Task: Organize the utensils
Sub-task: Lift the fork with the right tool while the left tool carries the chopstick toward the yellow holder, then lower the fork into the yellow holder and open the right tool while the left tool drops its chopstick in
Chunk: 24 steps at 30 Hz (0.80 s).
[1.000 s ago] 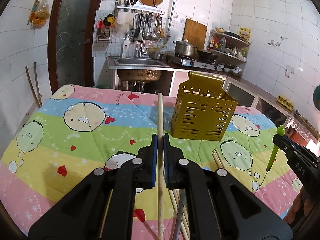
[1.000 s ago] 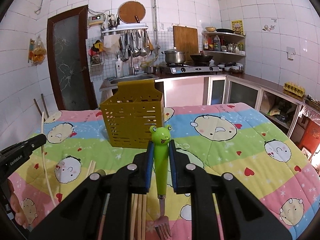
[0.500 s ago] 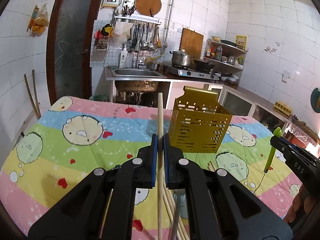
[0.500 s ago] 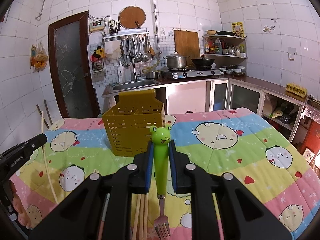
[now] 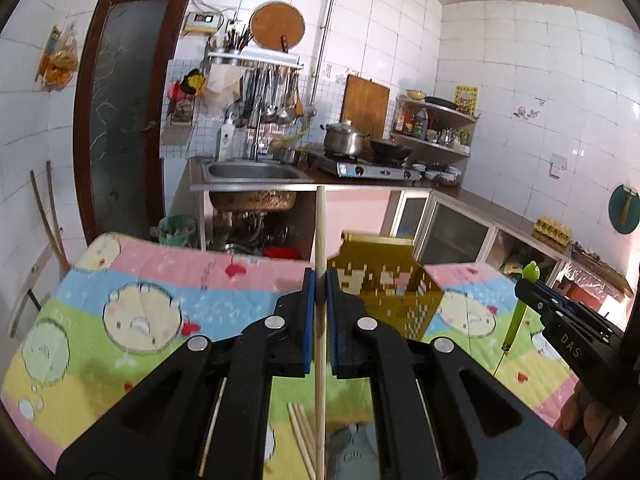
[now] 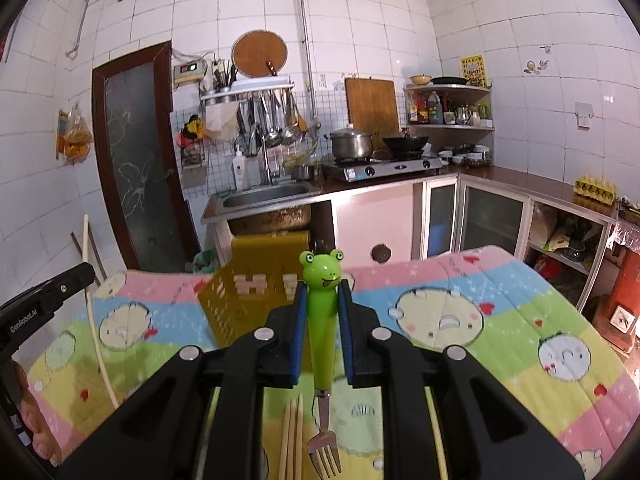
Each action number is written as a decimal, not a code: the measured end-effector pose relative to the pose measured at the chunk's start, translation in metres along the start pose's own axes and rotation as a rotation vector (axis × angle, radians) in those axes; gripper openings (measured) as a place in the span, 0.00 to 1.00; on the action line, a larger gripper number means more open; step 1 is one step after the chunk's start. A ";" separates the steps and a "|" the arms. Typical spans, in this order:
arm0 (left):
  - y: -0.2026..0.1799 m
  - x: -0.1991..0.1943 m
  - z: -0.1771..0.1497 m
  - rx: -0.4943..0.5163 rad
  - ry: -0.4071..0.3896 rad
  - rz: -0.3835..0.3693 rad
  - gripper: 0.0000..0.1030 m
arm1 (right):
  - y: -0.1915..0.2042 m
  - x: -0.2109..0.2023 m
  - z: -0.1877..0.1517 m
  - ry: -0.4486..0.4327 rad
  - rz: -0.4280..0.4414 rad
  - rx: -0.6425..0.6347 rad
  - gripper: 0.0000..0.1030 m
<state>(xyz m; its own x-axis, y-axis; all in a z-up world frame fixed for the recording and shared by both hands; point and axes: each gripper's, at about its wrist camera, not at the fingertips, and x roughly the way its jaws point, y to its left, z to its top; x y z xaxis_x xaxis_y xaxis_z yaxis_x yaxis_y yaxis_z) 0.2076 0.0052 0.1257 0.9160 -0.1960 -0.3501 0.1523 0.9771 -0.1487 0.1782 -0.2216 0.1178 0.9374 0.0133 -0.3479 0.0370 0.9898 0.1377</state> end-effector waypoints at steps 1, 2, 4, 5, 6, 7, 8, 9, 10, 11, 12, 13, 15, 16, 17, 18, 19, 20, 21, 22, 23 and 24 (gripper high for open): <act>0.000 0.002 0.005 0.003 -0.009 0.001 0.04 | 0.000 0.002 0.007 -0.009 -0.001 0.001 0.15; 0.000 0.006 0.012 0.006 -0.022 0.004 0.04 | 0.001 0.005 0.015 -0.021 -0.002 0.002 0.15; 0.000 0.012 0.028 0.006 -0.049 0.000 0.04 | 0.002 0.011 0.028 -0.042 -0.002 0.004 0.15; -0.001 0.016 0.034 0.006 -0.058 -0.003 0.04 | 0.003 0.015 0.036 -0.053 0.000 0.005 0.15; -0.003 0.019 0.041 0.008 -0.066 -0.008 0.04 | 0.004 0.019 0.044 -0.062 0.001 0.005 0.15; -0.006 0.025 0.048 0.010 -0.072 -0.019 0.04 | 0.005 0.023 0.051 -0.073 0.001 0.006 0.15; -0.008 0.030 0.054 0.010 -0.078 -0.028 0.04 | 0.006 0.027 0.057 -0.086 0.000 0.010 0.15; -0.011 0.036 0.060 0.010 -0.088 -0.039 0.04 | 0.008 0.031 0.064 -0.097 -0.002 0.014 0.15; -0.014 0.040 0.065 0.013 -0.097 -0.050 0.04 | 0.009 0.036 0.072 -0.108 0.001 0.018 0.15; -0.016 0.043 0.070 0.015 -0.110 -0.058 0.04 | 0.010 0.039 0.077 -0.117 0.005 0.019 0.15; -0.019 0.048 0.076 0.011 -0.125 -0.066 0.04 | 0.011 0.044 0.083 -0.128 0.003 0.016 0.15; -0.020 0.051 0.081 0.003 -0.136 -0.071 0.04 | 0.012 0.049 0.089 -0.138 0.000 0.013 0.15; -0.024 0.059 0.090 -0.011 -0.159 -0.081 0.04 | 0.011 0.058 0.097 -0.145 0.004 0.030 0.15; -0.027 0.062 0.094 -0.012 -0.167 -0.083 0.04 | 0.010 0.063 0.101 -0.146 0.013 0.046 0.15; -0.029 0.066 0.096 -0.012 -0.174 -0.086 0.04 | 0.008 0.068 0.104 -0.147 0.021 0.064 0.15; -0.031 0.070 0.098 -0.012 -0.180 -0.090 0.04 | 0.008 0.072 0.106 -0.152 0.024 0.080 0.15; -0.033 0.074 0.100 -0.016 -0.192 -0.097 0.04 | 0.006 0.075 0.108 -0.158 0.027 0.091 0.15; -0.035 0.078 0.102 -0.017 -0.198 -0.099 0.04 | 0.006 0.079 0.110 -0.165 0.027 0.099 0.15; -0.038 0.084 0.103 -0.016 -0.205 -0.093 0.04 | 0.007 0.082 0.110 -0.171 0.026 0.100 0.15; -0.041 0.090 0.103 -0.013 -0.209 -0.088 0.04 | 0.007 0.086 0.111 -0.180 0.026 0.100 0.15; -0.043 0.096 0.103 -0.010 -0.209 -0.084 0.04 | 0.008 0.090 0.110 -0.186 0.020 0.099 0.15; -0.044 0.101 0.102 -0.009 -0.207 -0.082 0.04 | 0.009 0.094 0.109 -0.187 0.016 0.100 0.15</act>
<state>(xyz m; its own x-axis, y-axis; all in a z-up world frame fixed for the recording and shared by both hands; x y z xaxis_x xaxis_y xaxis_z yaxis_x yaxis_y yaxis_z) 0.3317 -0.0488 0.1915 0.9575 -0.2523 -0.1398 0.2264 0.9577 -0.1777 0.3043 -0.2269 0.1870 0.9857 -0.0065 -0.1681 0.0467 0.9706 0.2361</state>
